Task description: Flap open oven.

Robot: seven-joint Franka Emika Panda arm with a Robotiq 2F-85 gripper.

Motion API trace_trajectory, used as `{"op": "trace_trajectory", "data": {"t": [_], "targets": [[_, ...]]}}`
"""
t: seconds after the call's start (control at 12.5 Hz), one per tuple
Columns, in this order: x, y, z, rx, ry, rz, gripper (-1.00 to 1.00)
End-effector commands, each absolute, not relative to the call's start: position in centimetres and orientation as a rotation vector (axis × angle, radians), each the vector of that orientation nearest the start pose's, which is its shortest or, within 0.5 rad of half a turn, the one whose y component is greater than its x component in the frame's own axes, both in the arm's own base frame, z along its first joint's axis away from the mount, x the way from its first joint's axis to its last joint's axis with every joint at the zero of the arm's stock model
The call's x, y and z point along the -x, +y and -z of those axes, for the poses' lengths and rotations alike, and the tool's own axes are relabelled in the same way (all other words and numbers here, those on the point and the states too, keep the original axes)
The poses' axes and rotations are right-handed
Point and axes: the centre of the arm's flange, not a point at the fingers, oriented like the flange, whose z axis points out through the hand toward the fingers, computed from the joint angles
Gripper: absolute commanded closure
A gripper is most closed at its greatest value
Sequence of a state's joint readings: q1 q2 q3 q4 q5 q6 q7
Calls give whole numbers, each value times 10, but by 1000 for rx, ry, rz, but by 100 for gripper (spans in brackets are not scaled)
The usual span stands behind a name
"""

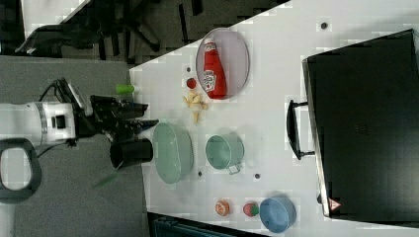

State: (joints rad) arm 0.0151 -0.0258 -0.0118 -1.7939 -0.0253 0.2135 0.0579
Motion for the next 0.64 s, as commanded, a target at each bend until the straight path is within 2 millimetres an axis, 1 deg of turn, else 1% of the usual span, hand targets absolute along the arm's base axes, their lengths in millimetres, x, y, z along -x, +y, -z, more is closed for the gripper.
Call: {"op": "trace_trajectory", "data": {"t": [0.08, 0.24, 0.56, 0.64], "targets": [[-460, -43, -593, 2841, 1342, 44, -59], [-460, -43, -593, 2841, 1341, 45, -99], [-460, -43, -593, 2841, 1342, 45, -100], [-460, -43, -593, 2840, 1343, 45, -90]]}}
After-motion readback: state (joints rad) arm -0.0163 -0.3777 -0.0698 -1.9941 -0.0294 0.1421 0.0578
